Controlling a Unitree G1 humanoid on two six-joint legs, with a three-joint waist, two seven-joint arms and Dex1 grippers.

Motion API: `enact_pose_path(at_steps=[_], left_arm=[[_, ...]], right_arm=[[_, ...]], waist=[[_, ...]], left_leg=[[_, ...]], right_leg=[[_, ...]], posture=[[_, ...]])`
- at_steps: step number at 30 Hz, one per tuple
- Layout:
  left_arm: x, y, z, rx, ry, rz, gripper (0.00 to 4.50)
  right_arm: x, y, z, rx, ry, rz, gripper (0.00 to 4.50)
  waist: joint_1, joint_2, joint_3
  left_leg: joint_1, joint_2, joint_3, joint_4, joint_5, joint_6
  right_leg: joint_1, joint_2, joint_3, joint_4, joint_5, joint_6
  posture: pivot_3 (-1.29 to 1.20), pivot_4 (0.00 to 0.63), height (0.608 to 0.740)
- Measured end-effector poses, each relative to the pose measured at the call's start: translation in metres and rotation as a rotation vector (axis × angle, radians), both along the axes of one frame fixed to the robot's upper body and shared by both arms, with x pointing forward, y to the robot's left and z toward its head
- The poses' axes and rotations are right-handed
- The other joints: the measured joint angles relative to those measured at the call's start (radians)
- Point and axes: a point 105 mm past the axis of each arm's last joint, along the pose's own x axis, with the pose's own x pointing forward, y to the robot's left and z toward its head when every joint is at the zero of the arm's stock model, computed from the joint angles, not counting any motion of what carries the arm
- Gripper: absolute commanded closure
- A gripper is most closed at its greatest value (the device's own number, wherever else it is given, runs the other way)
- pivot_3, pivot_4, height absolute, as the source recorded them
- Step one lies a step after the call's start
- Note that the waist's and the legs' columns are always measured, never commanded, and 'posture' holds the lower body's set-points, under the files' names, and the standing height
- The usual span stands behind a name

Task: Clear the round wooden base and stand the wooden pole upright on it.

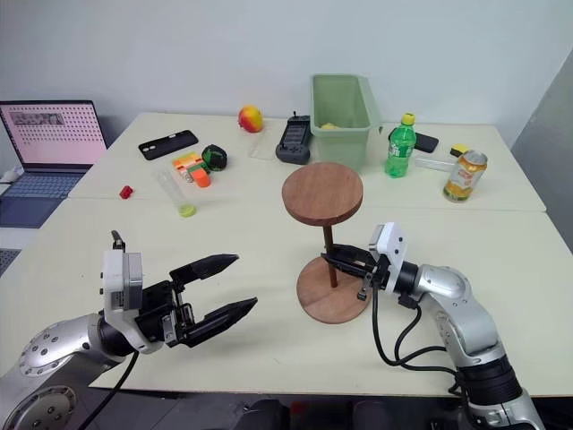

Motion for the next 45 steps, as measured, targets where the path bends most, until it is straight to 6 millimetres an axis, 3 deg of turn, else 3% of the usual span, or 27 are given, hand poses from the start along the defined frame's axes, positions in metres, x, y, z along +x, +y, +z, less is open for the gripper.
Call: enact_pose_path(at_steps=[22, 24, 25, 29, 34, 40, 45], left_arm=[[0.003, -0.003, 0.005, -0.004, -0.025, -0.019, 0.0], [0.003, -0.003, 0.005, -0.005, -0.024, -0.018, 0.0], [0.004, -0.003, 0.004, -0.005, -0.024, -0.017, 0.0], [0.004, -0.003, 0.004, -0.005, -0.025, -0.016, 0.0], [0.004, -0.003, 0.004, -0.005, -0.024, -0.017, 0.0], [0.003, -0.004, 0.005, -0.008, -0.03, -0.03, 0.0], [0.007, -0.005, 0.006, -0.012, -0.04, -0.036, 0.0]], right_arm=[[-0.005, 0.005, 0.014, -0.036, 0.002, 0.015, 4.32], [-0.005, 0.006, 0.014, -0.035, 0.002, 0.02, 3.62], [-0.005, 0.006, 0.013, -0.041, 0.007, 0.02, 3.47], [-0.007, 0.001, -0.022, -0.099, 0.146, 0.003, 2.58], [-0.007, 0.001, -0.02, -0.103, 0.141, 0.007, 1.21], [-0.011, 0.001, -0.016, -0.103, 0.136, 0.029, 0.02], [-0.013, -0.008, -0.019, -0.114, 0.153, 0.016, 0.01]], waist=[[0.0, 0.001, 0.006], [0.0, 0.001, 0.006], [0.0, 0.001, 0.006], [0.0, 0.003, 0.009], [0.001, 0.003, 0.009], [0.001, 0.003, 0.009], [0.002, 0.003, 0.009]], left_leg=[[-0.001, 0.0, 0.0, -0.014, 0.0, -0.001], [-0.001, 0.001, 0.0, -0.015, 0.0, -0.001], [-0.001, 0.001, 0.0, -0.015, 0.0, -0.001], [-0.013, 0.0, 0.0, -0.014, 0.0, -0.001], [-0.022, 0.0, 0.001, -0.014, 0.001, -0.003], [-0.023, 0.0, 0.0, -0.013, 0.001, -0.002], [-0.023, 0.0, 0.0, -0.013, 0.001, -0.001]], right_leg=[[-0.003, -0.001, 0.0, -0.008, -0.001, 0.0], [-0.003, 0.0, -0.001, -0.01, -0.001, 0.0], [-0.003, 0.0, -0.001, -0.011, -0.001, 0.0], [-0.012, -0.001, -0.001, -0.013, 0.0, 0.0], [-0.021, -0.002, -0.001, -0.013, 0.001, 0.001], [-0.022, -0.002, -0.002, -0.013, 0.001, 0.001], [-0.022, -0.002, -0.002, -0.013, 0.001, 0.001]], posture=[[0.0, 0.15, 0.74], [0.0, 0.15, 0.74], [0.0, 0.15, 0.74], [0.0, 0.15, 0.74], [0.0, 0.15, 0.74], [0.0, 0.15, 0.74], [0.0, 0.15, 0.74]])
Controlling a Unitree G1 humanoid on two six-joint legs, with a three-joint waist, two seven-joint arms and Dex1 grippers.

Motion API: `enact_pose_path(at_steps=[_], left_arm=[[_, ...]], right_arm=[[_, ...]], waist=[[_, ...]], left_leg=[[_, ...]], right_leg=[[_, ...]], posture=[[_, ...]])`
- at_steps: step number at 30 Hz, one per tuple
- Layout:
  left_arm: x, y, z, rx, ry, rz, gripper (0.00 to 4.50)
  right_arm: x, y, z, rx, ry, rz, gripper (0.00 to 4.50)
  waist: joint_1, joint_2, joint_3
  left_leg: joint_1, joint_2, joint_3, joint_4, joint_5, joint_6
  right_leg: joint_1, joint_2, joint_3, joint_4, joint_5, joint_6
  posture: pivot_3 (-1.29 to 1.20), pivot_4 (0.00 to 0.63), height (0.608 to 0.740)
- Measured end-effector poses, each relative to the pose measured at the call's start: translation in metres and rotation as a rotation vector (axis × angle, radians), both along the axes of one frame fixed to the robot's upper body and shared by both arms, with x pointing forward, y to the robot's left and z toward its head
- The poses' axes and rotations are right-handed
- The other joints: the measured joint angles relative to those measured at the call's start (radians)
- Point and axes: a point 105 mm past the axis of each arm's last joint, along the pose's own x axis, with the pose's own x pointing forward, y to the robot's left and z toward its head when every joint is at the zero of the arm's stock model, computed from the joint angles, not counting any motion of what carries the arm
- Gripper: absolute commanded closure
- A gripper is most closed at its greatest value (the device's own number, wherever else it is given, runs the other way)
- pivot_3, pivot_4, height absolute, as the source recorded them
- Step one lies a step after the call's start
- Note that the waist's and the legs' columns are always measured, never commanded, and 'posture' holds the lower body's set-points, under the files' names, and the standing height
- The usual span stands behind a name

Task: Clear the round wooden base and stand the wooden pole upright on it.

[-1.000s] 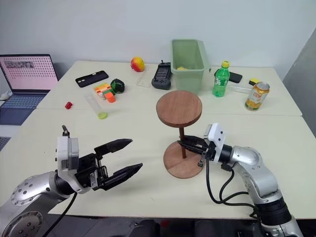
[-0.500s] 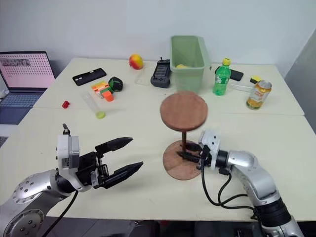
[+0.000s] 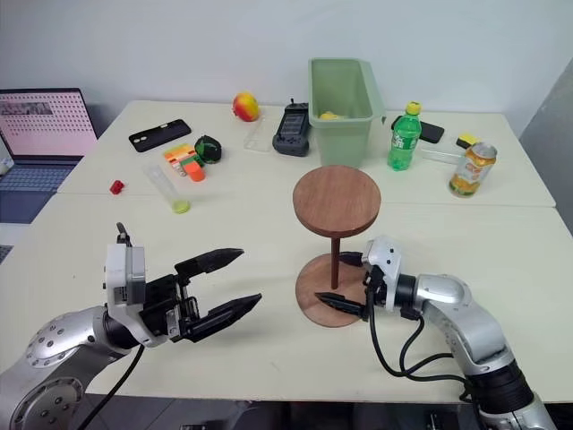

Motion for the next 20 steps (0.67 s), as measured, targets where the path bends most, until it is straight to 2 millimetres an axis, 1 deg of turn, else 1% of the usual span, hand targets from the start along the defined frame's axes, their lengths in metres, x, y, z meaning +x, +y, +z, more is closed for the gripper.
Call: enact_pose_path(at_steps=[2, 4, 7, 10, 12, 14, 16, 18, 20], left_arm=[[0.004, 0.003, -0.001, -0.001, 0.018, 0.006, 0.0], [0.008, 0.005, -0.001, 0.025, 0.035, -0.022, 0.0], [0.012, 0.007, 0.003, 0.035, 0.037, -0.053, 0.0], [0.017, 0.011, -0.001, 0.135, 0.095, -0.104, 0.0], [0.029, 0.015, -0.001, 0.223, 0.127, -0.105, 0.0], [0.042, 0.018, 0.008, 0.24, 0.114, -0.11, 0.0], [0.054, 0.02, 0.023, 0.257, 0.107, -0.121, 0.0], [0.061, 0.021, 0.032, 0.257, 0.099, -0.119, 0.0], [0.066, 0.019, 0.031, 0.279, 0.12, -0.117, 0.0]], right_arm=[[0.001, -0.01, 0.0, -0.019, 0.001, -0.023, 0.01], [0.001, -0.026, 0.0, -0.041, 0.006, -0.059, 0.01], [-0.001, -0.043, 0.003, -0.056, 0.012, -0.089, 0.01], [-0.009, -0.063, 0.009, -0.068, 0.026, -0.114, 0.01], [-0.017, -0.073, 0.02, -0.059, 0.038, -0.107, 0.01], [-0.025, -0.077, 0.031, -0.044, 0.047, -0.087, 0.01], [-0.035, -0.078, 0.043, -0.054, 0.042, -0.058, 0.01], [-0.039, -0.078, 0.051, -0.064, 0.021, -0.048, 0.01], [-0.041, -0.076, 0.055, -0.057, 0.013, -0.04, 0.01]], waist=[[0.001, 0.0, 0.0], [0.003, 0.0, 0.0], [0.001, 0.0, 0.0], [0.001, 0.0, 0.001], [0.001, 0.001, 0.002], [0.003, 0.0, 0.004], [0.002, -0.002, 0.005], [0.001, -0.003, 0.006], [-0.006, -0.003, 0.006]], left_leg=[[0.0, 0.0, 0.0, 0.0, 0.0, 0.0], [0.0, 0.0, -0.001, 0.001, 0.0, 0.0], [0.0, 0.0, 0.0, 0.001, 0.0, 0.0], [0.0, 0.0, 0.0, 0.0, 0.0, 0.001], [0.0, -0.001, -0.001, 0.001, 0.0, 0.001], [0.0, -0.002, 0.0, 0.002, 0.0, 0.001], [0.001, -0.003, 0.001, 0.002, 0.0, 0.001], [0.001, -0.002, 0.001, 0.002, 0.0, 0.001], [0.002, -0.002, 0.003, 0.002, 0.0, 0.001]], right_leg=[[0.0, 0.0, 0.0, 0.0, 0.0, 0.0], [0.0, 0.0, -0.001, 0.0, 0.0, 0.0], [0.0, 0.001, -0.001, 0.001, 0.0, 0.0], [0.0, 0.002, -0.001, 0.001, 0.0, 0.0], [0.0, 0.003, -0.001, 0.003, 0.0, 0.0], [0.0, 0.004, -0.002, 0.004, 0.0, 0.0], [0.0, 0.004, -0.003, 0.007, -0.001, 0.001], [0.0, 0.004, -0.003, 0.007, -0.001, 0.001], [-0.001, 0.004, -0.001, 0.008, -0.001, 0.001]], posture=[[0.0, 0.15, 0.74], [0.0, 0.15, 0.74], [0.0, 0.15, 0.74], [0.0, 0.15, 0.74], [0.0, 0.15, 0.74], [0.0, 0.15, 0.74], [0.0, 0.15, 0.74], [0.0, 0.15, 0.74], [0.0, 0.15, 0.74]])
